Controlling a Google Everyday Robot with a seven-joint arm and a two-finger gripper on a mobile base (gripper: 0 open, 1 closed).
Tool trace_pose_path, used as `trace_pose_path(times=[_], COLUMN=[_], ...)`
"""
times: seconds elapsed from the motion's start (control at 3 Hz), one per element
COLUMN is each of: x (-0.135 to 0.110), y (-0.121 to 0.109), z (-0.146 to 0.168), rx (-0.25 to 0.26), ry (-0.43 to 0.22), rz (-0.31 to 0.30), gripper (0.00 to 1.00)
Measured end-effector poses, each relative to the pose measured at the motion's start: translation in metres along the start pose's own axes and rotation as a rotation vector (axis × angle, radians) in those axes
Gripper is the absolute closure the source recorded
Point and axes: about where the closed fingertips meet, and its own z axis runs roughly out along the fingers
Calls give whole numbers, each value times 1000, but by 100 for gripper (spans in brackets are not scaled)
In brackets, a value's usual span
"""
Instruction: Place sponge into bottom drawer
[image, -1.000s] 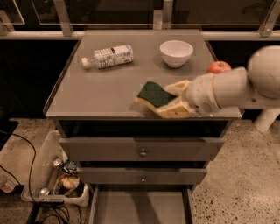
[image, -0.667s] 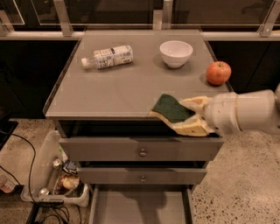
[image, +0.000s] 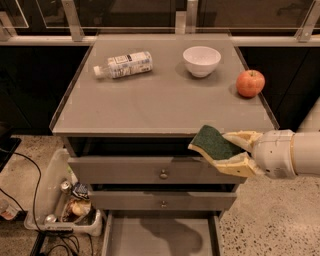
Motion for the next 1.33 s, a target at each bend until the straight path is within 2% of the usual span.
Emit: trace_pose_path(times=[0.33, 0.67, 1.0, 1.33], x=[34, 99, 160, 198], y=[16, 49, 75, 87], z=[24, 57, 87, 118], rx=[-56, -108, -102, -58], ry=[32, 88, 111, 119], rz=[33, 55, 75, 63], gripper=[100, 100, 100, 100])
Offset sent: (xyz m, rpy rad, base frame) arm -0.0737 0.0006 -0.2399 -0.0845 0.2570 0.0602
